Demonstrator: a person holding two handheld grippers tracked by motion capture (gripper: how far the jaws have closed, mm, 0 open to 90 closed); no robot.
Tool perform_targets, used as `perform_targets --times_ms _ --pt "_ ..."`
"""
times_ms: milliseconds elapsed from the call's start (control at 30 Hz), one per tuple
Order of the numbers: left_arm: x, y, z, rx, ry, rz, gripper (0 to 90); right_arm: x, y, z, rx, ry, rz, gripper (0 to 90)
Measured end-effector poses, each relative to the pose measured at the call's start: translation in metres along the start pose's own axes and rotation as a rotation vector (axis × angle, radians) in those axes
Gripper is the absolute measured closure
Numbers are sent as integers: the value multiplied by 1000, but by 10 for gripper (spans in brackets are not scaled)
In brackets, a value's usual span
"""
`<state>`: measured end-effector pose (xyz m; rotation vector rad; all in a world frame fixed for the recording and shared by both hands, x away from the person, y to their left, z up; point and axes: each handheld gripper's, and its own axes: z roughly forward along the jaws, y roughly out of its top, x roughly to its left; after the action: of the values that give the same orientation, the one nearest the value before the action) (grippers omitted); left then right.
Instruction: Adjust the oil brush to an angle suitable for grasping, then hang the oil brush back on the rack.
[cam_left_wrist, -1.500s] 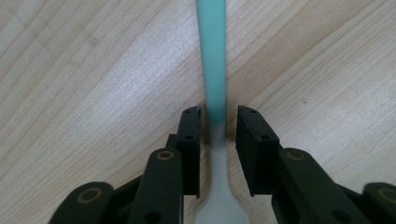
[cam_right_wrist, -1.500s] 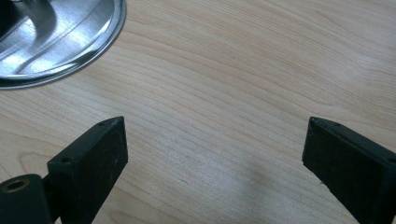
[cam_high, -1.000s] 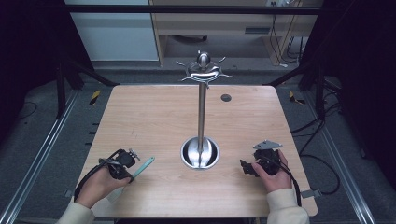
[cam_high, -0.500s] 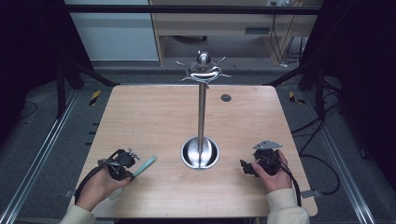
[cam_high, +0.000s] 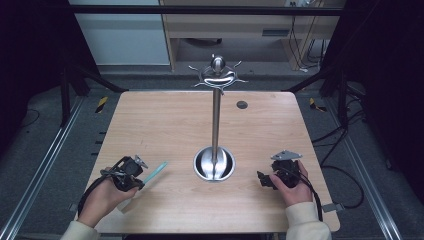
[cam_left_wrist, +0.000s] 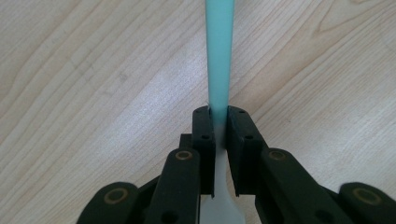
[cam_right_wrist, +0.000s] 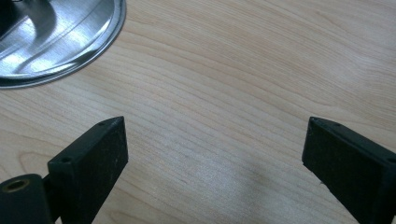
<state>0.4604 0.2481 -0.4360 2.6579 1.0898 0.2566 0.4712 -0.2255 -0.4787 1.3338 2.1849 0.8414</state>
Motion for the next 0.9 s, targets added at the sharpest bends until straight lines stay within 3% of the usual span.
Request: perform_targets --times_ms 567,900 --pt "1 0 -11 -30 3 9 819 0 0 0 0 -1 0 75" --pt "-2 -1 -29 -90 15 19 819 0 0 0 0 2 2 75"
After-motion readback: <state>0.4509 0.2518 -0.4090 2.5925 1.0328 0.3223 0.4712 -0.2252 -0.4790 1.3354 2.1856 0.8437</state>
